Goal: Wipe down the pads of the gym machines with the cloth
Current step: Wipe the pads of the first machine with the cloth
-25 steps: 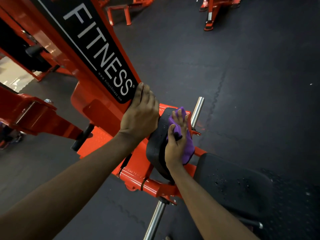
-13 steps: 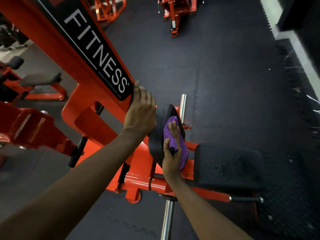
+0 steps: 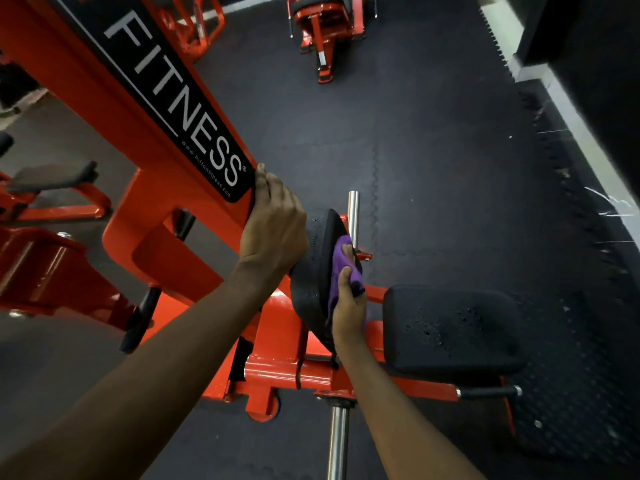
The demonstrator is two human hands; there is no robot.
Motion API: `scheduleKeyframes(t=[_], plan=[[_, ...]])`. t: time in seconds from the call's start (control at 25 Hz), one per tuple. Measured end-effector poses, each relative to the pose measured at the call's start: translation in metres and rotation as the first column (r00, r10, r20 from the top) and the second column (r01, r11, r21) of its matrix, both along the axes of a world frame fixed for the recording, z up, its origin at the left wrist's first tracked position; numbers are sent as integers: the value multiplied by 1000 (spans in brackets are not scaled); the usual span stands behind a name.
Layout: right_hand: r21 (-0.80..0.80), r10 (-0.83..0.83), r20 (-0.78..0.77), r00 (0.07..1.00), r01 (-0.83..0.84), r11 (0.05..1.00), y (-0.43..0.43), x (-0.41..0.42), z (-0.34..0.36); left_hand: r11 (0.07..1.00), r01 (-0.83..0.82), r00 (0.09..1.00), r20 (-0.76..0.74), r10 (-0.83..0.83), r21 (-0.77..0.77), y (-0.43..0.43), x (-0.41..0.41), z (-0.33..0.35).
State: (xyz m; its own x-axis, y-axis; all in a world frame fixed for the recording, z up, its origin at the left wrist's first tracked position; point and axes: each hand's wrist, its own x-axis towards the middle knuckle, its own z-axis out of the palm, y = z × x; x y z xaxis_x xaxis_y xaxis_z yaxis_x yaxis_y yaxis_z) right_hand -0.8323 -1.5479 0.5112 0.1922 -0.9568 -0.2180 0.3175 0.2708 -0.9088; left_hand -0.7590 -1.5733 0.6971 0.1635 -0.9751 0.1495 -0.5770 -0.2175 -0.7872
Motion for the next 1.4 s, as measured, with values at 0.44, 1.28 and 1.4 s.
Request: scheduleKeyframes(t=[0.44, 1.28, 1.4], plan=[[44, 126, -49, 991, -124, 991, -39, 4, 13, 998, -16, 998, -56, 13, -61, -3, 1, -6], [-266, 118, 73, 990, -95, 959, -92, 16, -9, 990, -22, 994, -105, 8, -137, -5, 7, -17], [-83, 106, -33, 994, -109, 991, -94, 14, -60, 989, -7, 997, -80, -5, -148, -6, 8, -18]])
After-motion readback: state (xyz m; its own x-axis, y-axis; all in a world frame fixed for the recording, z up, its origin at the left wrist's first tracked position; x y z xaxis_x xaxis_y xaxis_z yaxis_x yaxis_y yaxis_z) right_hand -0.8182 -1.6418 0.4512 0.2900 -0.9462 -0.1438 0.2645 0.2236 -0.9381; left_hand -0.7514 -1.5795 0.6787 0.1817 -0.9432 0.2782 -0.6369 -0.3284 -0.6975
